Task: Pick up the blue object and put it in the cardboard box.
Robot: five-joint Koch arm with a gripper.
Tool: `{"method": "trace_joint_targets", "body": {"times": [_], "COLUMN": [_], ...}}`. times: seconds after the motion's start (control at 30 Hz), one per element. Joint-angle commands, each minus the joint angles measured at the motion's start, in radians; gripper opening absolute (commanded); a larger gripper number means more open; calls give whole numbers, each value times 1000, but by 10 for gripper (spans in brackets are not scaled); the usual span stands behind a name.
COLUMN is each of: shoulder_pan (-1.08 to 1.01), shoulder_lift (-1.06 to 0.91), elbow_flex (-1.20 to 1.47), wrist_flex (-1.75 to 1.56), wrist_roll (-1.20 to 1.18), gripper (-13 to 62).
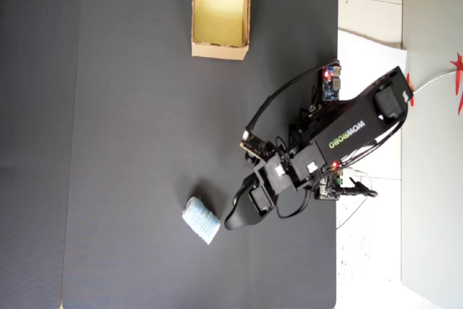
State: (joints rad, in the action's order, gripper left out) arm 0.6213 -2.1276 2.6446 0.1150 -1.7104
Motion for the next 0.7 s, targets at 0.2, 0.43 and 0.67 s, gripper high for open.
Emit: {"method": "trace_joint_targets", "body": {"times": [0.2,0.43,0.67], "shoulder_pan": [-9,-26,-34], "shoulder_lift": [373,580,693], "elbow_flex": [-457,-643,-663], "wrist_flex": [253,410,411], "wrist_roll": [-26,-21,-17], "gripper": [331,330,331]}}
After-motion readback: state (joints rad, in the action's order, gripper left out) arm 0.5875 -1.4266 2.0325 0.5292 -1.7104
